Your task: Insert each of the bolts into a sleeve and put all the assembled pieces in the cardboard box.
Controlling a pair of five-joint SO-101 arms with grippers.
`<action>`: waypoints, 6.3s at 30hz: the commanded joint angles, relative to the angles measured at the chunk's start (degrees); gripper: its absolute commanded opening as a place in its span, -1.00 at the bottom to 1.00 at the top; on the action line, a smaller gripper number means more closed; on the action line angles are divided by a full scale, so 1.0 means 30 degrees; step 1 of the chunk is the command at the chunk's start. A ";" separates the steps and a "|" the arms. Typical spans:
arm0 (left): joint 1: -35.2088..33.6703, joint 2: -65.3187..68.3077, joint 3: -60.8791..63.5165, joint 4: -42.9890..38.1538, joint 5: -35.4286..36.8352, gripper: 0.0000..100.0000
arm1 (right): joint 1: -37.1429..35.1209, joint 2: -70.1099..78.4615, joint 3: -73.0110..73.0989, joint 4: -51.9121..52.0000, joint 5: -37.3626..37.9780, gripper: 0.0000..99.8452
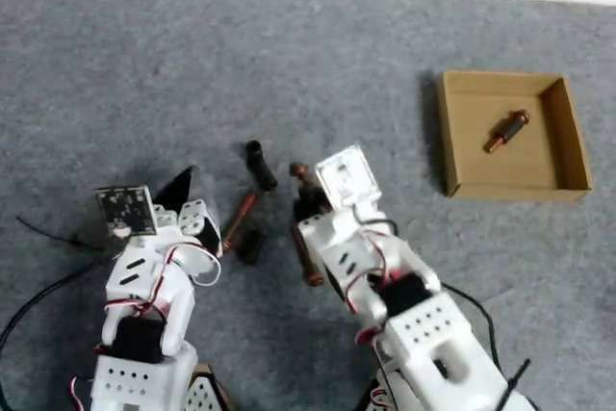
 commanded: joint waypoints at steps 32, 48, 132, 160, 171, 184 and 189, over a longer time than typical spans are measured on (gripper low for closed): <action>0.0220 2.6505 -1.0740 -0.0234 -0.2930 -0.37 | 0.0835 -0.3443 0.1714 0.1275 0.0498 -0.99; 0.0777 2.7092 -1.1795 -0.0264 -0.2755 -0.37 | 0.0835 -0.3355 0.1744 0.1275 0.0498 -0.99; -0.1245 2.7297 -1.2381 0.4015 -0.6711 -0.37 | 0.0835 -0.3355 0.2535 0.1187 0.0498 -0.99; 0.0249 2.8410 -1.4081 0.4103 -1.2308 -0.37 | 0.0835 -0.3355 0.2564 0.1187 0.0498 -0.99; 0.0190 3.4916 -1.9297 0.7414 -1.2454 -0.37 | 0.0835 -0.3355 0.2564 0.1245 0.0498 -0.99; 0.0220 3.4974 -1.9209 0.7502 -1.2366 -0.55 | 0.0835 -0.3443 0.2945 0.1187 0.0498 -0.99; 0.0337 3.5092 -1.9267 0.7473 -1.2396 -0.89 | 0.0835 -0.3443 0.3004 0.1187 0.0498 -0.99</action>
